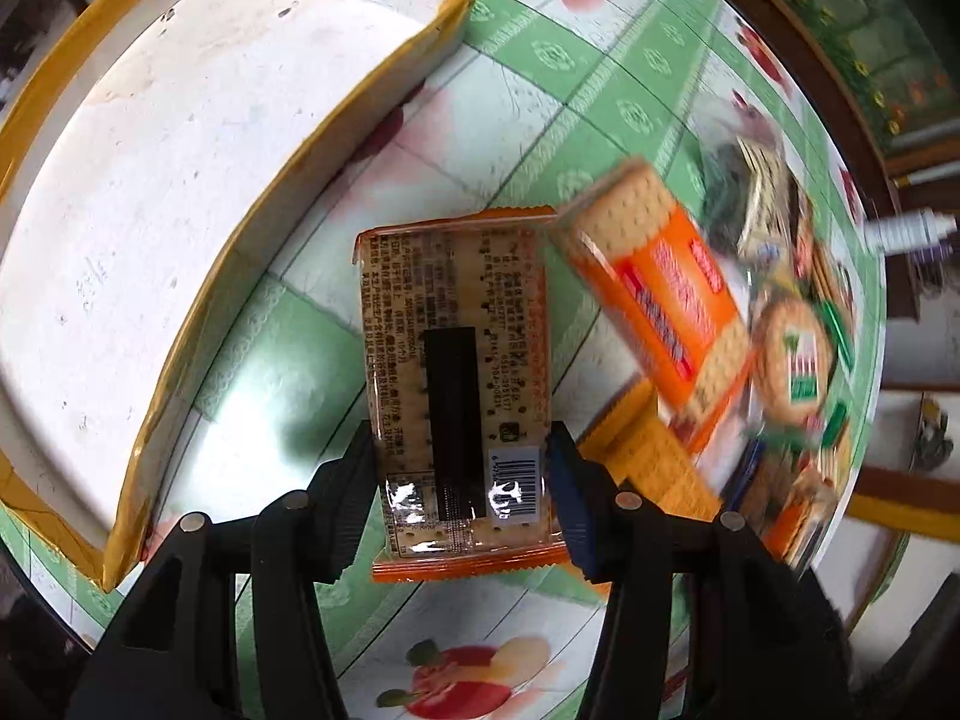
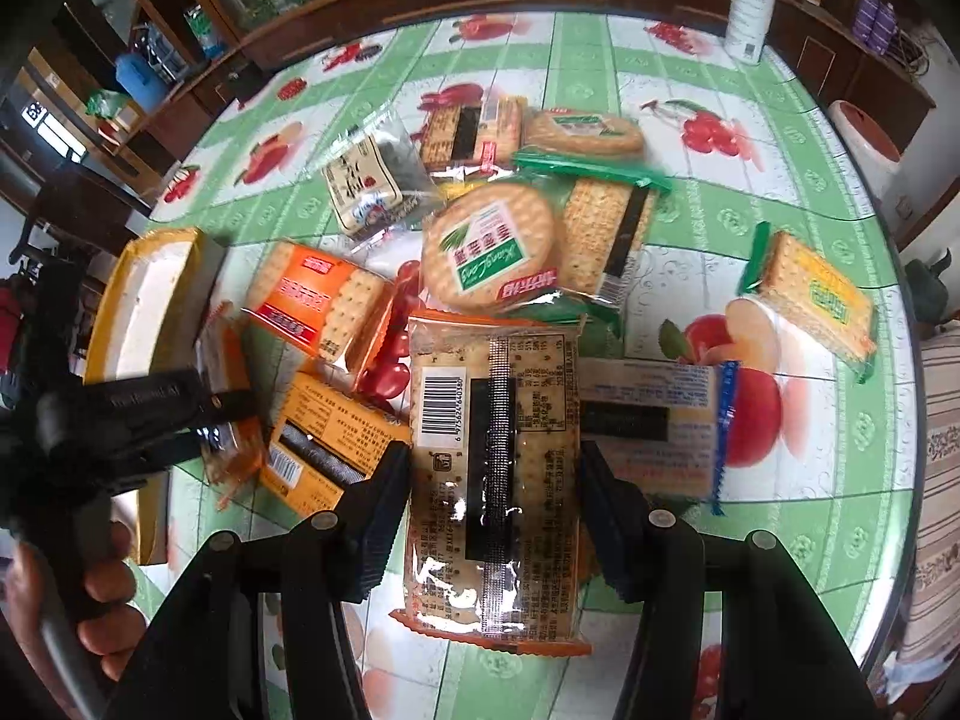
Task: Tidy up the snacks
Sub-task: 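Carry both tan packs into the white box and open both grippers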
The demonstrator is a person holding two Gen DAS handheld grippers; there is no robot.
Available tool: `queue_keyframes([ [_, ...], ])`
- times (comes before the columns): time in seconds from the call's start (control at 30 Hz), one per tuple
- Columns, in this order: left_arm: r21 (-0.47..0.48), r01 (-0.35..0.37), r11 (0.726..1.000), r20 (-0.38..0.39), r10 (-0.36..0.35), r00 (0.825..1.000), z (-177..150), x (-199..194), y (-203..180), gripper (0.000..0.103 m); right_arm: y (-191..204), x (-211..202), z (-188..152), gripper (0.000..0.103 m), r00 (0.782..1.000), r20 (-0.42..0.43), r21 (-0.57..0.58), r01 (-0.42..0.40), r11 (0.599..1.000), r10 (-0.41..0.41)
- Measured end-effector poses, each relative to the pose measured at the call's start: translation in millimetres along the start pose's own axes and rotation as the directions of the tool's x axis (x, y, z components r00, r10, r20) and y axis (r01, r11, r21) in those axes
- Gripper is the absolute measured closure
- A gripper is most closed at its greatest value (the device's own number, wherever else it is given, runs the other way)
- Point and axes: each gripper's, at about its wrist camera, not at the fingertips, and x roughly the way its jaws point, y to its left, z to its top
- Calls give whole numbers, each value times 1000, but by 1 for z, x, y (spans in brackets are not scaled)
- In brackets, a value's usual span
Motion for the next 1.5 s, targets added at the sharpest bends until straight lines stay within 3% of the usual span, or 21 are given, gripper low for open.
queue_keyframes([
  [0.2, 107, 10, 994, -1, -10, 1000, -18, -5, 13, 51, -9, -6, -19, 46, 1000, -13, 29, 12, 1000, -11],
  [0.4, 234, -18, 972, 78, 0, 997, -30, -17, 3, 51, 2, -7, -27, 46, 1000, -14, 31, 1, 1000, 0],
  [0.57, 285, -33, 958, 145, -9, 989, -37, -37, 1, 51, 32, -6, -22, 46, 999, -9, -6, -32, 999, 32],
  [0.83, 286, -80, 955, 266, 1, 964, -27, -66, 51, 51, 102, -3, -15, 46, 993, 3, -84, -114, 990, 115],
  [0.93, 269, -120, 956, 323, 28, 946, -16, -80, 70, 51, 135, 1, -11, 46, 991, 12, -120, -134, 984, 137],
  [1.17, 206, -160, 965, 374, 73, 925, 29, -95, 113, 51, 199, 9, 11, 46, 983, 33, -164, -172, 971, 180],
  [1.3, 223, -146, 964, 376, 53, 925, 66, -99, 131, 51, 235, 16, 31, 47, 978, 52, -173, -193, 966, 204],
  [1.43, 299, -182, 937, 385, 56, 921, 96, -95, 135, 50, 257, 27, 51, 47, 976, 78, -158, -189, 969, 203],
  [1.5, 352, -163, 922, 359, 28, 933, 109, -90, 134, 50, 264, 36, 62, 47, 973, 83, -140, -202, 969, 215],
])
